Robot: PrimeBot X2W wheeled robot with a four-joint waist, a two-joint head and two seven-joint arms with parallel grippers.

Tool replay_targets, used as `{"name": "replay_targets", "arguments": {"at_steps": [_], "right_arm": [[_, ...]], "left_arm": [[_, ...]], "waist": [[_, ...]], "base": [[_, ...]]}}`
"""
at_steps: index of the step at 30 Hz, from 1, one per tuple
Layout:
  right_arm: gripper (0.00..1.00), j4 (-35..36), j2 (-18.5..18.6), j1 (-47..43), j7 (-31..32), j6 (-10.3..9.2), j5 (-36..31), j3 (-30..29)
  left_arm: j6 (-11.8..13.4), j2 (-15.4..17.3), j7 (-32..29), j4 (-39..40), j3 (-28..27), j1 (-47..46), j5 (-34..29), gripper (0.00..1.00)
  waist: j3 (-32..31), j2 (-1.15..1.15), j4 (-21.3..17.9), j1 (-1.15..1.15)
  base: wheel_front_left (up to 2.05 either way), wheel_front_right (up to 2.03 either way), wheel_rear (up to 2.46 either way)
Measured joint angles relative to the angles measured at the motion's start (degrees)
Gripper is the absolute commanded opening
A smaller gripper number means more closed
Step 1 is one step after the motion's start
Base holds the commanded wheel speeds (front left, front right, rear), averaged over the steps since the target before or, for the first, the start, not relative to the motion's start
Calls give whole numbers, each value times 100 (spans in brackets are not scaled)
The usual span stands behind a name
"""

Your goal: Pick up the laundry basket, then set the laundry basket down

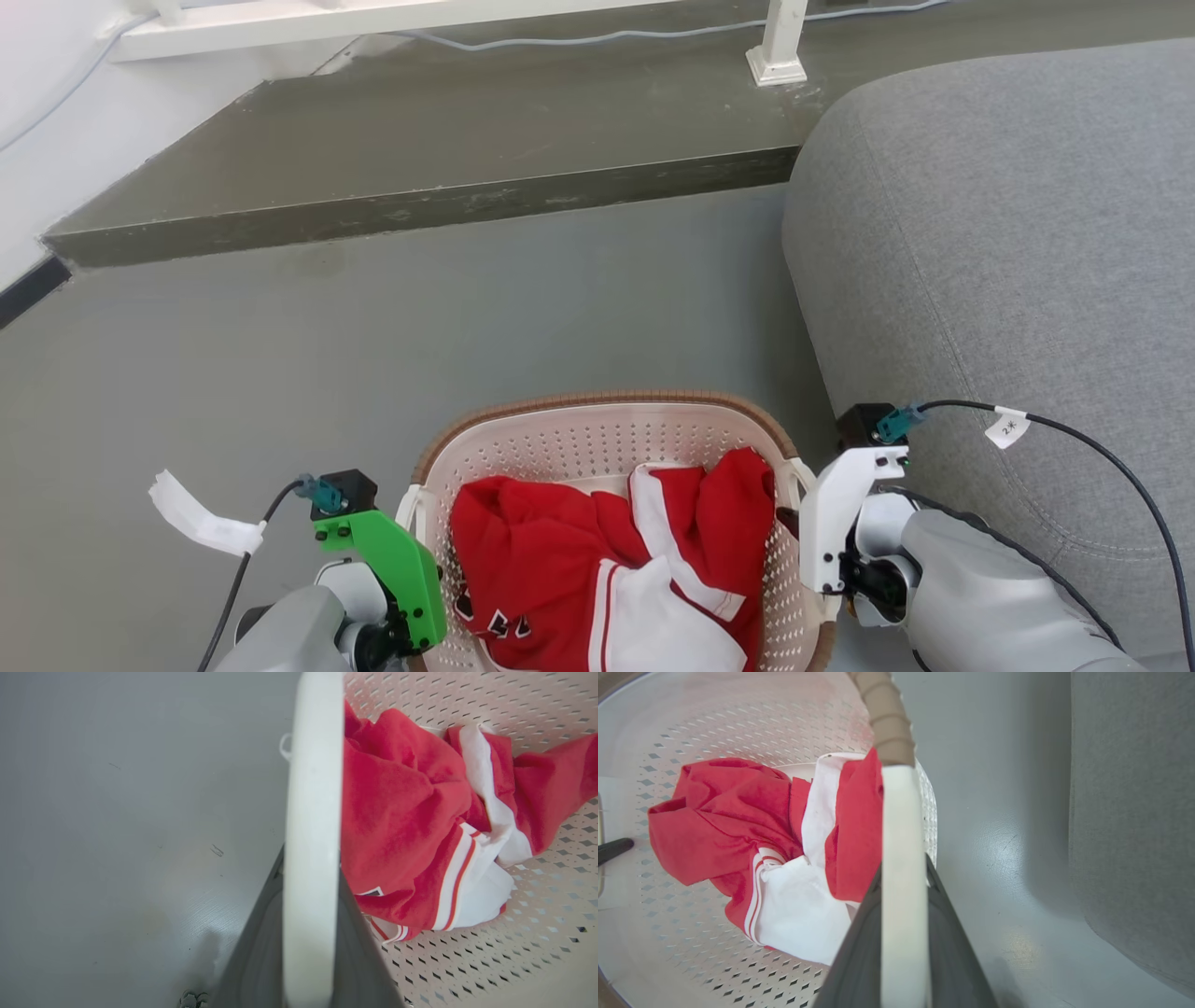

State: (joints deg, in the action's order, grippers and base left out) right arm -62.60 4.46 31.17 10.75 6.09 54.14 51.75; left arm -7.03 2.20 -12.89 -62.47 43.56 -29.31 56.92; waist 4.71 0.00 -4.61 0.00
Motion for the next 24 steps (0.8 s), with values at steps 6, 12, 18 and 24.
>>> {"name": "replay_targets", "arguments": {"at_steps": [6,12,18,24], "right_arm": [[0,-3,5,0,34,-13,89,65],[0,-4,5,0,38,-13,141,108],[0,-4,5,0,38,-13,189,164],[0,-5,8,1,38,-13,193,224]], "left_arm": [[0,2,0,-21,66,0,46,0],[0,3,-1,-56,98,0,159,0],[0,2,-1,-92,125,0,191,0],[-1,2,0,-114,157,-1,235,0]], "waist": [[-20,0,2,0],[-22,0,2,0],[-9,0,-4,0],[18,0,-3,0]], "base": [[0,0,0],[0,0,0],[0,0,0],[0,0,0]]}}
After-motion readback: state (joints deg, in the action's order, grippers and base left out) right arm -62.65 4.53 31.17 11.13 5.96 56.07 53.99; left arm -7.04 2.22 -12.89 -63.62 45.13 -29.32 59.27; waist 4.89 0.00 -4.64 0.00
